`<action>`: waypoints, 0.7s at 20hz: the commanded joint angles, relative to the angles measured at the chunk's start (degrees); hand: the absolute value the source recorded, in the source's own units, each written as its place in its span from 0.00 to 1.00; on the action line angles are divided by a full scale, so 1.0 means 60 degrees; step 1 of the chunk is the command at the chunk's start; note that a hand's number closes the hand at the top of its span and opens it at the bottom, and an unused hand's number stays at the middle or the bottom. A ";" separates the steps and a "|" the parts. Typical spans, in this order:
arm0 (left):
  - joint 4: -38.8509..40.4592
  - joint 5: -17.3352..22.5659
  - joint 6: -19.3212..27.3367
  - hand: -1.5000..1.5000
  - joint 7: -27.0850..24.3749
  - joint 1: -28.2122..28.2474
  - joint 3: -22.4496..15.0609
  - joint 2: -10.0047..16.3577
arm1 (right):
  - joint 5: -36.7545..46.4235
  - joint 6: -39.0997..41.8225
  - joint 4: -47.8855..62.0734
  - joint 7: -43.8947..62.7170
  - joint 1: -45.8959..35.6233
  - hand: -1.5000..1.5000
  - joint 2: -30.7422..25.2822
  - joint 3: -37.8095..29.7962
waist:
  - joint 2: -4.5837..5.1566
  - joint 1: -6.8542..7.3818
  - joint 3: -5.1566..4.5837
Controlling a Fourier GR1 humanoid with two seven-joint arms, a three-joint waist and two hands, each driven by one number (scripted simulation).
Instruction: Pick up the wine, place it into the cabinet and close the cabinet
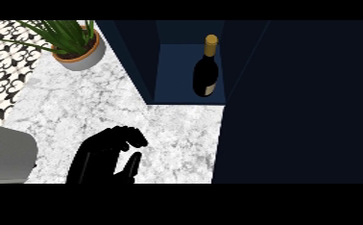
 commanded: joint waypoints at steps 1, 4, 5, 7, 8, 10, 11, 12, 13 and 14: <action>-0.0637 0.0035 -0.0746 1.00 -0.0332 0.1037 0.0520 0.0920 | -0.1360 -0.0110 -0.0947 0.0940 0.0072 1.00 0.0000 0.0376 | 0.0009 0.0020 -0.0008; -0.1352 0.0477 -0.1318 1.00 -0.0139 0.1607 0.1155 0.2115 | -0.0201 -0.0243 -0.1221 0.0740 0.0313 1.00 0.0623 0.2009 | -0.0025 0.0066 -0.0011; -0.1642 0.0591 -0.1220 1.00 -0.0045 0.1839 0.1350 0.2273 | -0.1084 -0.0119 -0.1380 0.1003 0.0246 1.00 0.0283 0.1452 | -0.0010 0.0046 -0.0004; -0.1442 0.0659 -0.1363 1.00 -0.0248 0.2224 0.1559 0.2261 | -0.0166 -0.0443 -0.1349 0.1312 0.0047 1.00 0.0735 0.2785 | -0.0014 0.0041 -0.0014; -0.1574 0.0581 -0.1900 0.00 -0.0766 0.2802 0.1801 0.2778 | -0.0078 -0.0282 -0.1298 0.1091 0.0283 1.00 0.0681 0.2928 | -0.0028 0.0086 -0.0013; -0.1899 0.0741 -0.2026 0.00 -0.0908 0.3359 0.2118 0.3174 | 0.0211 -0.0806 -0.1514 0.1788 0.0006 1.00 0.0960 0.3718 | -0.0042 0.0099 -0.0017; -0.1417 0.0931 -0.2576 0.00 -0.1120 0.3466 0.2276 0.3148 | 0.0865 -0.0998 -0.1201 0.1809 -0.0288 1.00 0.1341 0.4634 | -0.0062 0.0114 -0.0034; -0.1327 0.1160 -0.2720 0.00 -0.1003 0.3500 0.2572 0.3199 | 0.1129 -0.0986 -0.1158 0.1570 0.0070 1.00 0.1396 0.5157 | -0.0045 0.0009 -0.0021; -0.0904 0.0969 -0.3274 0.00 -0.1629 0.4057 0.2441 0.3135 | 0.1276 -0.1338 -0.0889 0.1567 -0.0335 1.00 0.1468 0.5520 | -0.0061 0.0091 -0.0034; -0.1654 0.1362 -0.2853 0.00 -0.1190 0.3926 0.2923 0.3521 | 0.1263 -0.1880 -0.1317 0.2386 -0.0811 1.00 0.1472 0.5553 | -0.0065 0.0083 -0.0027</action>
